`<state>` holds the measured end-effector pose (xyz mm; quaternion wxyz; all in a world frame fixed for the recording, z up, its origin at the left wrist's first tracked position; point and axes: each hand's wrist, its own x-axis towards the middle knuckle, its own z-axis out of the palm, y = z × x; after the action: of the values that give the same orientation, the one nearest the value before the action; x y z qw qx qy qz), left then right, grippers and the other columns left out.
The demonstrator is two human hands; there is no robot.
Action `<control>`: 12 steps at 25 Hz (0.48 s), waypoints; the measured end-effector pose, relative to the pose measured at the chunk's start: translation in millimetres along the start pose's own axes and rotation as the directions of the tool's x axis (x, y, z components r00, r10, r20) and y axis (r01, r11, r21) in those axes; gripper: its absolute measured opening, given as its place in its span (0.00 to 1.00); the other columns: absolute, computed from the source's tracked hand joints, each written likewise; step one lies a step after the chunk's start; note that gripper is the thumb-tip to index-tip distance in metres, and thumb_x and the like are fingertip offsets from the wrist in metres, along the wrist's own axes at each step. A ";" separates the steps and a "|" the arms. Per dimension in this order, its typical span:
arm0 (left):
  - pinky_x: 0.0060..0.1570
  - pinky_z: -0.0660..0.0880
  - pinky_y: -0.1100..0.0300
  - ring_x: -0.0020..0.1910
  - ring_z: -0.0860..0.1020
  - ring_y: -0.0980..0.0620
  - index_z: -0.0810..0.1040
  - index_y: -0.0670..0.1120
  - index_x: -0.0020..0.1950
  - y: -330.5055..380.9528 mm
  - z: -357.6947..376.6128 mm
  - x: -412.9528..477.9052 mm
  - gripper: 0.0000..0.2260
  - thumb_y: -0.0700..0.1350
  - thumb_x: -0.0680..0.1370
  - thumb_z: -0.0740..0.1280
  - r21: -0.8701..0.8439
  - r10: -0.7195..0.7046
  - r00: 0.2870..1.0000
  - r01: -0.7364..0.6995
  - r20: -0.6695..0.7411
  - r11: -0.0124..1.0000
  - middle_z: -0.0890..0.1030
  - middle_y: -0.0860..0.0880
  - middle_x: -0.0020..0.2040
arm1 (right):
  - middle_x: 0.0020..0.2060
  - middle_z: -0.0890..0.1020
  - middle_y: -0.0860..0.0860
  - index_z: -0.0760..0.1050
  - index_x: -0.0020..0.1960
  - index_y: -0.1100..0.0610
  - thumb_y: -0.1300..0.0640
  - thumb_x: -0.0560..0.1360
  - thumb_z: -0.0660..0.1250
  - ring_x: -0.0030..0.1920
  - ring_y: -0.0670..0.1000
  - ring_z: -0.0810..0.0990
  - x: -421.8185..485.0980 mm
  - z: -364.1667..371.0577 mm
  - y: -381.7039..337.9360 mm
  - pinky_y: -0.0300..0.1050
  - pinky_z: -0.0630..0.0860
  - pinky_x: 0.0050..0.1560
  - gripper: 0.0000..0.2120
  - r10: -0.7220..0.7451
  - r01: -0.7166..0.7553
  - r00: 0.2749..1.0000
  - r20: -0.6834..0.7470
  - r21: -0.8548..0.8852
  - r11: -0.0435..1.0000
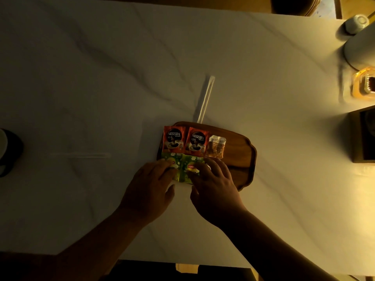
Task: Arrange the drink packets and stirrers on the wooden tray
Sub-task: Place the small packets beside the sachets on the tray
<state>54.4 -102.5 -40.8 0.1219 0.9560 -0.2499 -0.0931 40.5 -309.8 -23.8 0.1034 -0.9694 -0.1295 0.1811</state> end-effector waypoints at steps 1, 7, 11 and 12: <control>0.63 0.74 0.49 0.66 0.74 0.43 0.78 0.46 0.65 -0.1 -0.3 -0.2 0.20 0.51 0.75 0.68 0.007 0.001 1.000 -0.001 0.005 1.000 0.77 0.44 0.67 | 0.70 0.74 0.53 0.74 0.69 0.48 0.46 0.76 0.66 0.75 0.61 0.62 -0.1 0.2 -0.3 0.68 0.59 0.72 0.22 0.003 -0.003 1.000 0.000 -0.001 1.000; 0.65 0.69 0.54 0.66 0.73 0.45 0.78 0.46 0.64 0.0 -4.5 3.3 0.18 0.52 0.77 0.65 -0.001 -0.011 0.998 0.011 -0.057 1.000 0.77 0.45 0.65 | 0.68 0.75 0.54 0.72 0.68 0.48 0.46 0.74 0.68 0.73 0.61 0.64 0.9 3.3 1.0 0.65 0.61 0.70 0.23 0.032 -0.028 0.995 -0.097 0.047 0.999; 0.65 0.70 0.52 0.67 0.73 0.44 0.75 0.45 0.68 -3.9 -14.2 32.7 0.20 0.51 0.78 0.64 0.001 -0.042 0.994 0.042 -0.102 0.999 0.76 0.43 0.67 | 0.70 0.73 0.54 0.68 0.71 0.48 0.44 0.73 0.68 0.73 0.61 0.62 30.0 -8.1 8.9 0.66 0.61 0.70 0.28 0.064 -0.057 0.981 -0.181 0.043 0.997; 0.66 0.71 0.50 0.68 0.73 0.43 0.75 0.45 0.68 -5.2 -16.2 40.7 0.21 0.51 0.78 0.64 0.005 -0.045 0.995 0.046 -0.086 0.999 0.76 0.43 0.68 | 0.71 0.73 0.55 0.68 0.72 0.48 0.44 0.73 0.67 0.74 0.62 0.61 38.1 -11.3 11.3 0.67 0.60 0.71 0.28 0.066 -0.064 0.984 -0.164 0.021 0.998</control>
<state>95.6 -115.5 -31.5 0.1271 0.9650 -0.2229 -0.0539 81.5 -311.2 -28.6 0.1154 -0.9839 -0.0875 0.1047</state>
